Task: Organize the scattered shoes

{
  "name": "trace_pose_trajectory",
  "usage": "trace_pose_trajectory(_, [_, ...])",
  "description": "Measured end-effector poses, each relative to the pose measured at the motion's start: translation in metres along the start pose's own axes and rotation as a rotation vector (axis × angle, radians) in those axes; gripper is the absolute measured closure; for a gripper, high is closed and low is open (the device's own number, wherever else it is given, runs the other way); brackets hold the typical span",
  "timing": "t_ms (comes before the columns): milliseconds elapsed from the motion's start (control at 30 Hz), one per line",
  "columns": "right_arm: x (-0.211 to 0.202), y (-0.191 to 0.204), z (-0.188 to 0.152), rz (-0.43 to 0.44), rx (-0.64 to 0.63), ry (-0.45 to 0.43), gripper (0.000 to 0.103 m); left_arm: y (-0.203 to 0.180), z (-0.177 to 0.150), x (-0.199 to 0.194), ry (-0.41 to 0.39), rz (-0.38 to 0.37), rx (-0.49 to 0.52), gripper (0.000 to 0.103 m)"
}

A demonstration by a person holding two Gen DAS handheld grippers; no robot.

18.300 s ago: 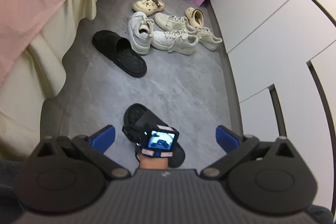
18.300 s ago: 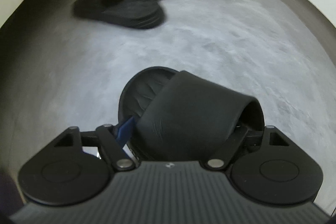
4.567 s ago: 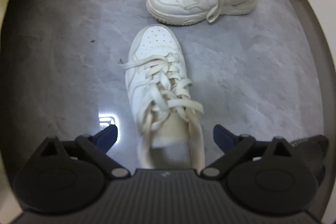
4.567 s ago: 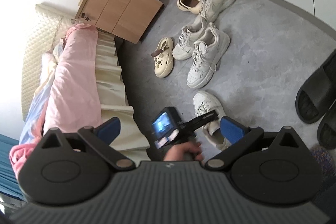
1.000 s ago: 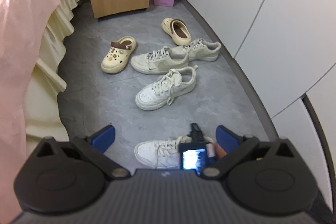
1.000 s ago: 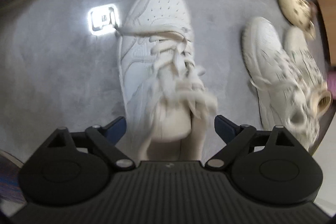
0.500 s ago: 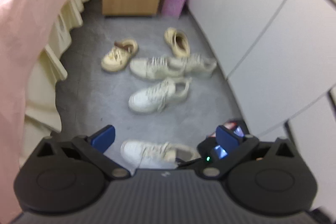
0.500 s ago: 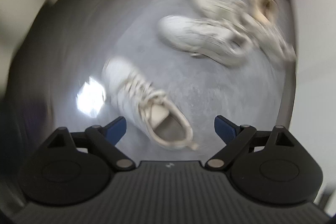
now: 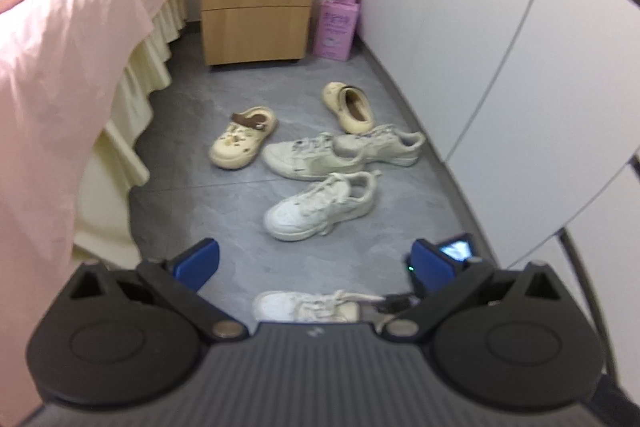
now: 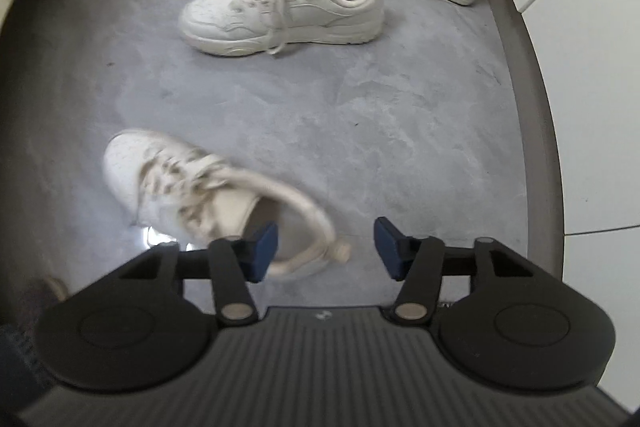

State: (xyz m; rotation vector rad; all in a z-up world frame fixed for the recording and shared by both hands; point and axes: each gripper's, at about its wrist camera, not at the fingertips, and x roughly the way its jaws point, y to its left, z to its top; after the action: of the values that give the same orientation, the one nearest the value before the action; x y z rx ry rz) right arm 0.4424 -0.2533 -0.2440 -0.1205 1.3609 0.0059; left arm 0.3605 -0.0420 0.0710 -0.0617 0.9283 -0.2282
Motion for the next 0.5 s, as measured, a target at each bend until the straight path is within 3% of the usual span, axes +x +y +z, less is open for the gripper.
trace_pose_trajectory(133, [0.028, -0.004, 0.007, 0.030, 0.030, 0.028, 0.057, -0.005, -0.003, -0.001, -0.009, 0.000, 0.005, 0.000])
trace_pose_trajectory(333, [0.077, 0.000, -0.007, -0.022, -0.029, 0.141, 0.070, -0.006, -0.006, 0.009, 0.013, 0.002, 0.016, 0.000])
trace_pose_trajectory(500, [0.089, -0.004, -0.022, 0.010, -0.062, 0.132, 0.079, -0.004, -0.008, 0.008, 0.018, -0.021, -0.001, 0.000])
